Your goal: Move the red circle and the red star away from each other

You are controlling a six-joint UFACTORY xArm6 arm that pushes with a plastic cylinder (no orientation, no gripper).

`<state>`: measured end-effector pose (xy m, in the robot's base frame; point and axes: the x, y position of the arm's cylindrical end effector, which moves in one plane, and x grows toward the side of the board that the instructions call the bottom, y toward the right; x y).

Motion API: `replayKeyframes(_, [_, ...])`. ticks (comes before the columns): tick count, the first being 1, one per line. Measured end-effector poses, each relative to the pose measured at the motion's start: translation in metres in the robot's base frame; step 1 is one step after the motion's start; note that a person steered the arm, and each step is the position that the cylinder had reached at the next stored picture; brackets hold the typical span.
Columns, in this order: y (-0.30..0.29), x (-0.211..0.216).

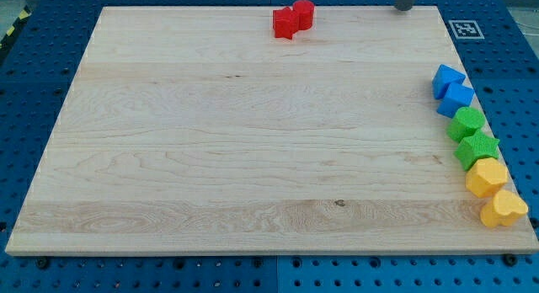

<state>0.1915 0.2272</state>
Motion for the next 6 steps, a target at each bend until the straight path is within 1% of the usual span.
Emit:
replayKeyframes(4, [-0.102,0.0])
replayKeyframes(6, [-0.137,0.001])
